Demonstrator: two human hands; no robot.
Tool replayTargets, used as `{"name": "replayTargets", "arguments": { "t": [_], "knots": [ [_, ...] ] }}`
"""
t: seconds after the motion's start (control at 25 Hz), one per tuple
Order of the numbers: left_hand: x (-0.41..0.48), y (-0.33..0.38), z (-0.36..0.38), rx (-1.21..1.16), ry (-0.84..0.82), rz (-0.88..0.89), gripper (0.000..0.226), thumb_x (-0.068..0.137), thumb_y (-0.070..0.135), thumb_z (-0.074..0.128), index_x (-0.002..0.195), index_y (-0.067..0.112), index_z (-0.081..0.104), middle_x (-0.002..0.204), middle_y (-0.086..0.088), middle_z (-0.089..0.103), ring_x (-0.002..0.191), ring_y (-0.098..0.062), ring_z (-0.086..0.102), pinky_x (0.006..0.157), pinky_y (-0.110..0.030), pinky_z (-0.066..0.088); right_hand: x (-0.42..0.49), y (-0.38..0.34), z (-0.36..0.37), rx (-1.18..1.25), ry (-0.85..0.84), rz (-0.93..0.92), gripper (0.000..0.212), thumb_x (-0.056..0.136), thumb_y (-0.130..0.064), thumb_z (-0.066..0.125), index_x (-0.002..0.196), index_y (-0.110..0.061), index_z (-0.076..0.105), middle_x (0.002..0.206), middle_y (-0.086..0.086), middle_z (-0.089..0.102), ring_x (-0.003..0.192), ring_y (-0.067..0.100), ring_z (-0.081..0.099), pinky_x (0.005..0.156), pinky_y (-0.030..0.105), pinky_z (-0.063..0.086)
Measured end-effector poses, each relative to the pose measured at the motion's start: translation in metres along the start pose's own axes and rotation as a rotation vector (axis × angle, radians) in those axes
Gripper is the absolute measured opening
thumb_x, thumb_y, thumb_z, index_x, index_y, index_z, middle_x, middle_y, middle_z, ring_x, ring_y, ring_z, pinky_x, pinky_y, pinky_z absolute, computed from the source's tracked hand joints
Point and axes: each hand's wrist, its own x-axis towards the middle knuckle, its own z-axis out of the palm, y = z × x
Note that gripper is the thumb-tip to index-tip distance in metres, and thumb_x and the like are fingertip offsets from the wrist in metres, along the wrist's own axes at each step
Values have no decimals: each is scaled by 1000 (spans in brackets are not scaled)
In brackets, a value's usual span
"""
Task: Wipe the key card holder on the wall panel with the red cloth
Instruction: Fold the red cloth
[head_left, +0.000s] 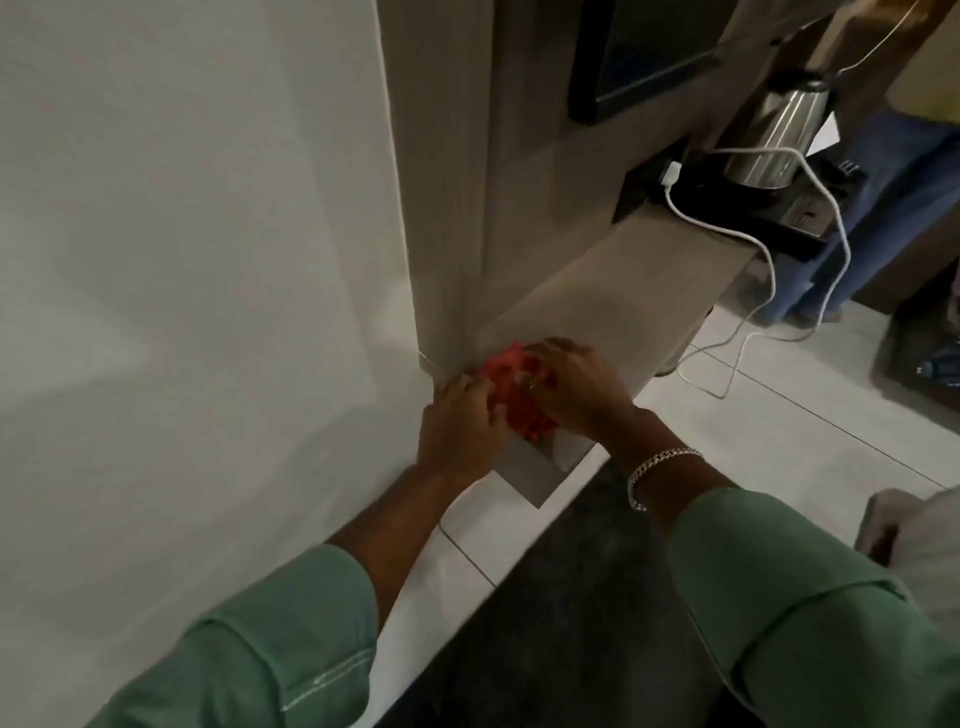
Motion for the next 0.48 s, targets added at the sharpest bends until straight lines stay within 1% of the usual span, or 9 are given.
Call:
{"name": "replayTargets", "arguments": {
  "t": [0.08, 0.12, 0.16, 0.24, 0.28, 0.32, 0.4, 0.44, 0.48],
  "knots": [
    [5, -1, 14, -200, 74, -179, 18, 89, 20, 59, 102, 8, 58, 106, -10, 56, 98, -26, 54, 83, -35, 48, 2, 8, 10, 14, -28, 8, 45, 97, -36, 56, 139, -24, 48, 141, 15, 52, 121, 40, 55, 100, 53, 52],
    [5, -1, 19, -344, 115, -312, 18, 87, 19, 63, 100, 9, 55, 103, -8, 55, 95, -25, 56, 78, -32, 49, 1, 12, 17, 22, -22, 1, 43, 97, -36, 56, 138, -24, 49, 139, 16, 53, 118, 40, 57, 98, 53, 53],
    [5, 2, 20, -534, 133, -468, 24, 84, 18, 67, 99, 10, 51, 102, -8, 57, 94, -25, 60, 77, -32, 54, -3, 13, 23, 39, -20, 2, 42, 96, -37, 56, 136, -24, 51, 137, 16, 54, 116, 39, 57, 97, 52, 53],
    [5, 5, 18, -937, 107, -772, 39, 80, 19, 72, 109, 9, 48, 108, -13, 61, 95, -30, 64, 81, -46, 61, -11, 11, 31, 107, -11, 12, 40, 95, -40, 58, 132, -25, 55, 134, 13, 55, 116, 36, 56, 99, 49, 51],
    [2, 5, 16, -1046, 89, -854, 42, 79, 16, 73, 112, 8, 50, 110, -15, 63, 93, -30, 65, 82, -51, 61, -17, 8, 34, 136, -24, 7, 41, 95, -43, 57, 132, -25, 55, 134, 12, 55, 117, 34, 55, 100, 47, 50],
    [-4, 4, 11, -1096, 89, -899, 37, 79, 12, 73, 110, 7, 53, 108, -15, 64, 88, -28, 64, 80, -51, 61, -24, 1, 34, 145, -46, -9, 44, 95, -47, 55, 132, -26, 54, 135, 11, 54, 119, 33, 54, 102, 47, 49],
    [-19, 6, -10, -1140, 69, -901, 24, 77, 4, 71, 95, 13, 58, 99, -11, 65, 84, -25, 61, 72, -43, 59, -35, -17, 31, 132, -31, -71, 55, 91, -58, 47, 137, -26, 49, 143, 11, 48, 127, 34, 49, 107, 50, 45],
    [-24, 7, -25, -1156, 54, -869, 23, 77, 3, 70, 92, 16, 59, 100, -12, 66, 87, -27, 62, 69, -41, 58, -39, -30, 26, 123, 5, -122, 59, 90, -60, 43, 139, -28, 45, 149, 11, 44, 133, 34, 45, 111, 51, 42],
    [-29, 7, -41, -1174, 40, -833, 22, 79, 3, 68, 95, 15, 63, 104, -14, 67, 93, -30, 64, 72, -41, 59, -43, -46, 21, 122, 27, -181, 60, 90, -59, 42, 142, -30, 41, 153, 10, 38, 138, 32, 40, 114, 53, 39]
  ]
}}
